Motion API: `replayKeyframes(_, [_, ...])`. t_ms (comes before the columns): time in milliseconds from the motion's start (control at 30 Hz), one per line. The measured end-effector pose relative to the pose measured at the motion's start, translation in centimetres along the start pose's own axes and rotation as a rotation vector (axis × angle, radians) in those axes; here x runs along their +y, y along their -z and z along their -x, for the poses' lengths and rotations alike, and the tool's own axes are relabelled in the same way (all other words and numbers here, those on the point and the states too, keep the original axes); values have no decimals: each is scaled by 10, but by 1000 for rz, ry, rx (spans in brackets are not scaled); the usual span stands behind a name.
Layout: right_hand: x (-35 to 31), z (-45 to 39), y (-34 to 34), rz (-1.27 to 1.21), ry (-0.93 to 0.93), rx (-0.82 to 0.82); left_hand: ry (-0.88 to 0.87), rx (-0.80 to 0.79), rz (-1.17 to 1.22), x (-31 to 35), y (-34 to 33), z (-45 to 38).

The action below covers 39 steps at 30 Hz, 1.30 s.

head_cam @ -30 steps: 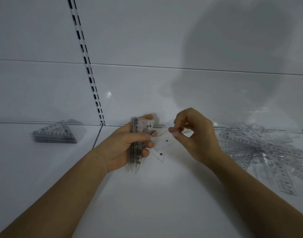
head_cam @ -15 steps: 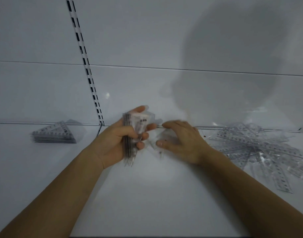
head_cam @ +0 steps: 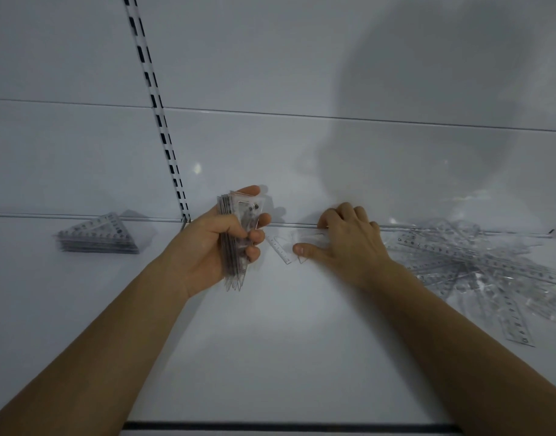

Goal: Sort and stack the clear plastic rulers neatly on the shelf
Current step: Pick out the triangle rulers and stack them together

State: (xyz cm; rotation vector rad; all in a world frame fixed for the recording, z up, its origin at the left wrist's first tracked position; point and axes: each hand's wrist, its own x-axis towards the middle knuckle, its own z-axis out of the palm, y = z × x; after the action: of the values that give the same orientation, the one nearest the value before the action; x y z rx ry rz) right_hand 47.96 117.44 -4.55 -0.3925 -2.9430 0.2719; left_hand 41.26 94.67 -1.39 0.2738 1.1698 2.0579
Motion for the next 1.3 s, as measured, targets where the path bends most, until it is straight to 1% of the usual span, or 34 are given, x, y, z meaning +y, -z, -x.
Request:
replayKeyframes(100, [1,-1,0,-15,-28,-8,16,2,2,1,-1,1])
replayKeyframes(167, [3,-3,1,-107,-14,4,46,-2,27,1,-2,2])
replayKeyframes(233, [5,-3,5,-300,24,65,59,-9,40,1,-2,2])
replayKeyframes(333, [7,2,17,-637,67,209,56,-14,3,0,0,2])
replayKeyframes(400, [8,7,28,-871,68,239,44,12,-19,-2,-1,1])
replayKeyframes(467, [7,11,39,-1085,39,204,18,22,-31,-4,-3,1])
replayKeyframes(567, [2,15,49,-1392,-53,80,-9,11,-30,-6,-6,1])
replayKeyframes(633, [-1,17,51,-1493,-98,20,-9,11,-42,-9,-8,1])
replayKeyframes(700, [-5,19,50,-1468,-114,26,5,-8,-80,-13,-11,0])
replayKeyframes(833, [-21,23,40,-1283,-108,201,6,-48,-207,-26,-21,0])
replayKeyframes(900, [-29,25,34,-1229,-125,262,8,-89,-232,-32,-25,0])
replayKeyframes(967, [-34,29,32,-1228,-113,247,13,-132,-243,-39,-27,-1])
replayKeyframes(1067, [-35,30,33,-1158,-15,102,12,-117,-267,-44,-27,-3])
replayKeyframes(1100, [-33,29,32,-1107,3,100,11,-96,-263,-42,-27,-4])
replayKeyframes(1200, [-20,22,24,-927,6,240,-37,-25,-165,-28,-22,-7])
replayKeyframes(1233, [-15,19,20,-850,30,254,-69,-5,-119,-21,-19,-7])
replayKeyframes(1300, [-8,17,9,-643,136,165,-121,19,-39,-7,-10,-5])
